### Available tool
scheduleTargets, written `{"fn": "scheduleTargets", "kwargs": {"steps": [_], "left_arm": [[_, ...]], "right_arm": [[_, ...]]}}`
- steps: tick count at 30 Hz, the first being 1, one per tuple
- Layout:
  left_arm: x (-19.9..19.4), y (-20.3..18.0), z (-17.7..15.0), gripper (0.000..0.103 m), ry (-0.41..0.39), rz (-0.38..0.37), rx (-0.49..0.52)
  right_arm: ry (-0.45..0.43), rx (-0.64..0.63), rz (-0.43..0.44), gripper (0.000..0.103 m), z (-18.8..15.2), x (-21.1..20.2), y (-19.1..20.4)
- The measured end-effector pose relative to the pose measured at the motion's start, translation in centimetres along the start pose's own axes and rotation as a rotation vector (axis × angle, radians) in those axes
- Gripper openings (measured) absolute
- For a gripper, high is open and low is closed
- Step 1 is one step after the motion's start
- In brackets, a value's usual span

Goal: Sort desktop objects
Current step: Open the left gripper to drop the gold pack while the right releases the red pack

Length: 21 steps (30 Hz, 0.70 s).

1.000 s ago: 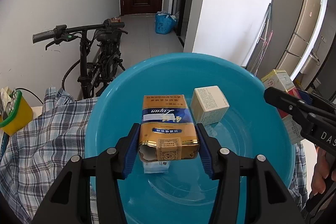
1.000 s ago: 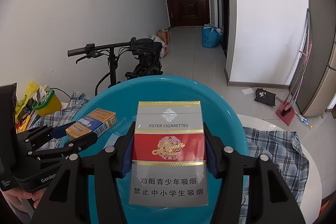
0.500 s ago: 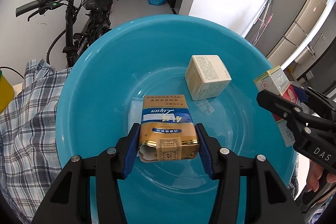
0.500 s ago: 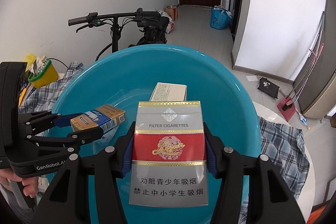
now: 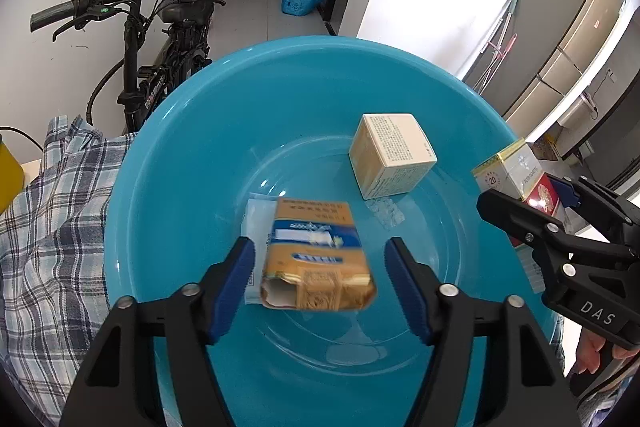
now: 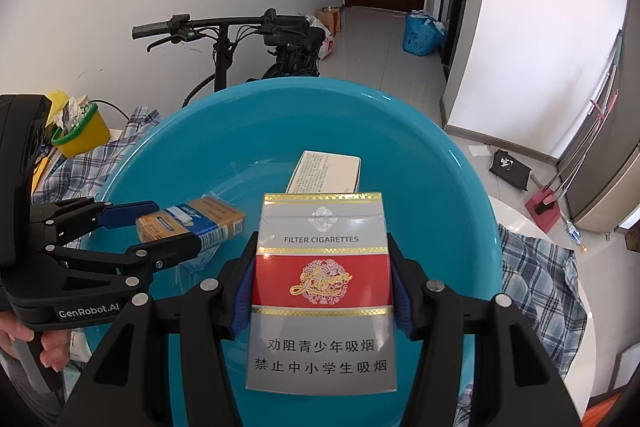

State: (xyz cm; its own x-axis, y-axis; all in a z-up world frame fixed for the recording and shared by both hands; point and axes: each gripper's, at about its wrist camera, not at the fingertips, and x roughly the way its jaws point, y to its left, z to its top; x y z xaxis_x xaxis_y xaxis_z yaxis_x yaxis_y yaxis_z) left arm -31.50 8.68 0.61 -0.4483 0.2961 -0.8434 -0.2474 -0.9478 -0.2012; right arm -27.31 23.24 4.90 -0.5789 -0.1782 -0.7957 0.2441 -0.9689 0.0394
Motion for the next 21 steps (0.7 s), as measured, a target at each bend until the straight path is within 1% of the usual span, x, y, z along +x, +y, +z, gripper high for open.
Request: {"fn": "scheduleTargets", "kwargs": {"steps": [2, 10, 16, 17, 18, 21], "left_arm": [[-0.17, 0.05, 0.03, 0.079, -0.008, 0.011, -0.003], [-0.44, 0.07, 0.05, 0.079, -0.01, 0.011, -0.002], [-0.5, -0.01, 0.03, 0.079, -0.005, -0.01, 0.0], [-0.55, 0.01, 0.03, 0.079, -0.008, -0.008, -0.003], [-0.55, 0.0, 0.03, 0.079, -0.009, -0.005, -0.001], [-0.55, -0.03, 0.03, 0.079, -0.008, -0.007, 0.0]], "right_arm": [[0.002, -0.002, -0.001, 0.054, 0.02, 0.1, 0.06], [0.012, -0.01, -0.002, 0.054, -0.08, 0.48, 0.24], [0.02, 0.014, -0.007, 0.055, -0.03, 0.74, -0.18], [0.024, 0.015, -0.012, 0.056, 0.01, 0.83, -0.22], [0.025, 0.015, -0.017, 0.062, 0.01, 0.86, -0.27], [0.021, 0.018, -0.029, 0.064, 0.0, 0.85, -0.37]]}}
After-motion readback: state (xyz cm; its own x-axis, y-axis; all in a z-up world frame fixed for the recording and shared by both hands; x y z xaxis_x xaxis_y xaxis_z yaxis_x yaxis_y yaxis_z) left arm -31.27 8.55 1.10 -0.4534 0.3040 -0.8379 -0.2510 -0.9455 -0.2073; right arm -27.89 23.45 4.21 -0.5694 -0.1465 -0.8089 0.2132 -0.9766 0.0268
